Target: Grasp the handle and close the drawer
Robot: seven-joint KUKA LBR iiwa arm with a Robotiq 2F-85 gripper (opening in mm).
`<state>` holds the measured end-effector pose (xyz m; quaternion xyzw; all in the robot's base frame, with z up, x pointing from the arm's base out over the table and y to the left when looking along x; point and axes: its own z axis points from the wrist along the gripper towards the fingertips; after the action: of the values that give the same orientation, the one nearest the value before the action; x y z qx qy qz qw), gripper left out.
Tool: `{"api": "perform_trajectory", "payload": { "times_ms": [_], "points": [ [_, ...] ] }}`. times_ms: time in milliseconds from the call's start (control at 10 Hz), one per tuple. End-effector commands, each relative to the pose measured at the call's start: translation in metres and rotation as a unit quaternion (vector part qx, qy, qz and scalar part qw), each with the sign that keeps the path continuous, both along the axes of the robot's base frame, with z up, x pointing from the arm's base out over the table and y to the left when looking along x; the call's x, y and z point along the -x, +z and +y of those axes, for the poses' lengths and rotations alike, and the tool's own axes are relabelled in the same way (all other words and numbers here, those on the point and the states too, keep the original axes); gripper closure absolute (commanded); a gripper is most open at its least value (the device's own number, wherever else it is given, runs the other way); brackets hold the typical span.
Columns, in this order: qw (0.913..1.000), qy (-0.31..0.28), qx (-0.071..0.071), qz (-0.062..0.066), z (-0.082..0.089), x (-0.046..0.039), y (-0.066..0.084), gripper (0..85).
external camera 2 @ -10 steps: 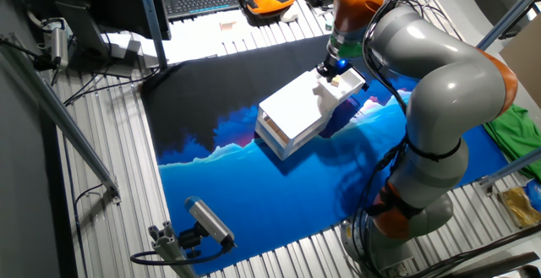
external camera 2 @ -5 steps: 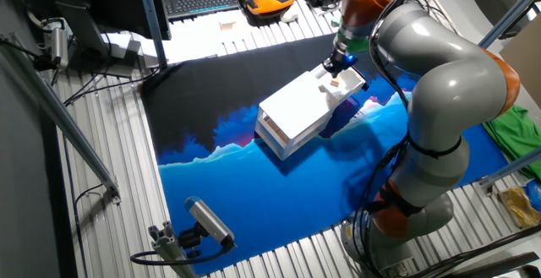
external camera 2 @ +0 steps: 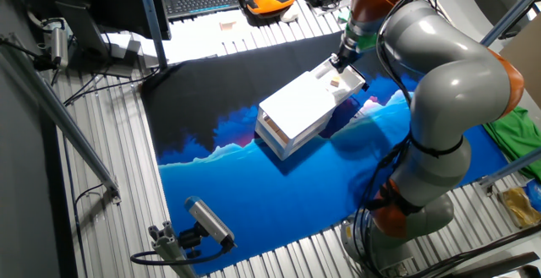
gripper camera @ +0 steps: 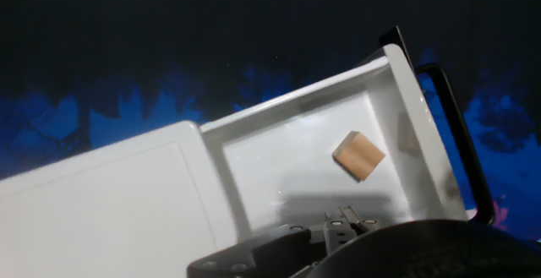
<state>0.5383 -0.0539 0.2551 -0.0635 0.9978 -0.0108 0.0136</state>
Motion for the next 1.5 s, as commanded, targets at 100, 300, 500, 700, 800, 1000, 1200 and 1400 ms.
{"api": "perform_trajectory", "payload": {
  "times_ms": [100, 300, 500, 700, 800, 1000, 1200, 1400],
  "points": [
    [0.9999, 0.009, -0.007, 0.002, -0.002, -0.0007, 0.000, 85.0],
    [0.9998, -0.007, -0.018, 0.003, -0.003, -0.0014, 0.001, 85.0],
    [0.9991, -0.010, -0.039, 0.010, -0.006, -0.0032, 0.004, 85.0],
    [0.9996, -0.009, -0.027, 0.010, -0.008, -0.0085, 0.007, 85.0],
    [0.9998, -0.009, -0.017, 0.010, -0.009, -0.0105, 0.007, 85.0],
    [0.9997, 0.022, -0.012, 0.000, -0.015, -0.0114, 0.004, 85.0],
    [0.9988, 0.046, -0.017, -0.004, -0.020, -0.0124, 0.003, 85.0],
    [0.9978, 0.064, -0.015, -0.010, -0.021, -0.0131, 0.001, 85.0]
  ]
}}
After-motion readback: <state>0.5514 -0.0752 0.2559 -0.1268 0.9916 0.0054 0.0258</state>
